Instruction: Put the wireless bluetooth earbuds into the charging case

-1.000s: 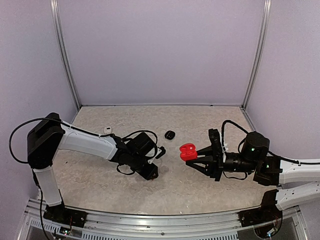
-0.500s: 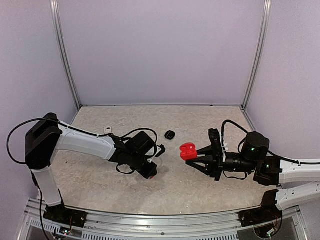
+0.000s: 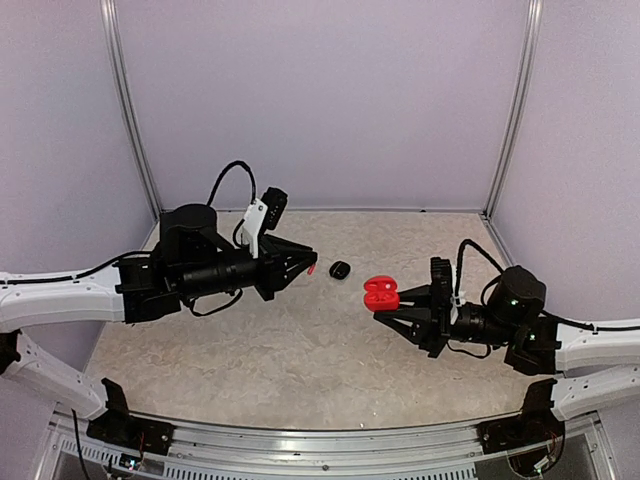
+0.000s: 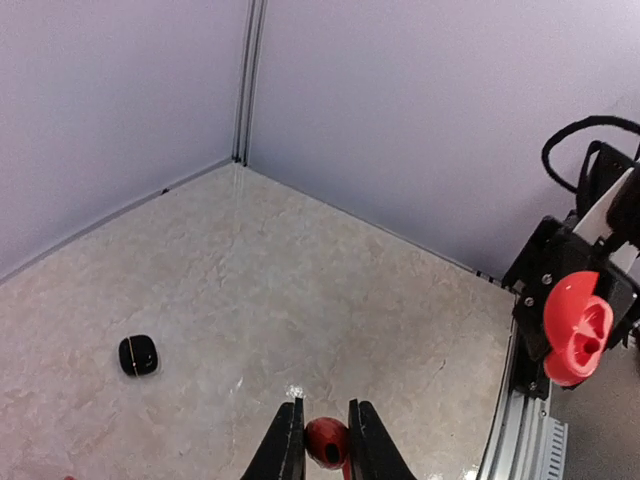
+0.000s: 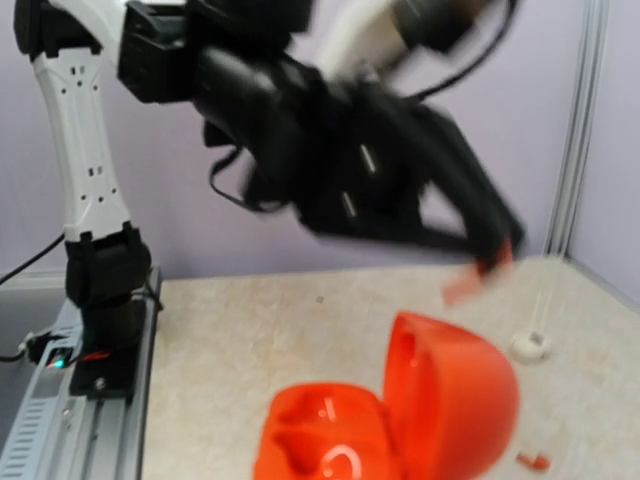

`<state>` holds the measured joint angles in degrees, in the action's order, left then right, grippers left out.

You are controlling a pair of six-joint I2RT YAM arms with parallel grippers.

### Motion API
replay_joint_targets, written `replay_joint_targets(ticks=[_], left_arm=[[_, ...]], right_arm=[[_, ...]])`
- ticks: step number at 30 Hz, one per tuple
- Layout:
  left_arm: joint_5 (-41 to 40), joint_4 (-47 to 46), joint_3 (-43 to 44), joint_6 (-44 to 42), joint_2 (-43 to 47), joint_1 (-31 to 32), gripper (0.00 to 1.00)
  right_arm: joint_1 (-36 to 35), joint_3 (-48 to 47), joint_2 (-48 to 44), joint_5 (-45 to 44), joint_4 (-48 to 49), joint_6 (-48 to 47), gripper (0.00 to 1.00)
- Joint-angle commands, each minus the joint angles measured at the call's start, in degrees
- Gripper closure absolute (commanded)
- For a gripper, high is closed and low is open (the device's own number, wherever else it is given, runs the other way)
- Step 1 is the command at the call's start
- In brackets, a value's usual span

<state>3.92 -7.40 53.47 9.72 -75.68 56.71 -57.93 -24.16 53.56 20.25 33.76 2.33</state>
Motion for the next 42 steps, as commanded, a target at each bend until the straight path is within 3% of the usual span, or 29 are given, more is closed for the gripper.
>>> replay_joint_targets(ticks=[1, 8, 16, 33, 36, 42], left_arm=[[-1.53, -13.44, -3.0, -2.93, 5.7, 2.71, 0.83], [-3.69, -26.51, -6.72, -6.02, 9.63, 8.14, 0.82], [-6.42, -35.06, -6.91, -11.91, 7.15, 13.3, 0.81], [-6.9, -39.23, -5.73, -16.33, 0.71, 17.08, 0.81], [-11.14, -36.75, -5.88, -15.23, 0.25, 16.85, 0.78], [-13.26, -20.53, -8.92, -5.47, 4.09, 13.07, 0.62]], right_arm=[[0.39, 1.13, 1.39, 0.06, 9.08, -4.71, 0.99], [0.34, 0.77, 6.21, -0.63, 18.2, -7.63, 0.98], [-0.01, -1.74, 11.51, -1.08, 25.4, -5.89, 0.98], [-2.22, -4.2, 14.67, -0.04, 28.04, -3.8, 0.99], [-2.23, -3.4, 13.38, -4.48, 26.73, -3.73, 0.99], [-0.7, 1.13, 4.42, -14.98, 17.18, -2.66, 0.99]])
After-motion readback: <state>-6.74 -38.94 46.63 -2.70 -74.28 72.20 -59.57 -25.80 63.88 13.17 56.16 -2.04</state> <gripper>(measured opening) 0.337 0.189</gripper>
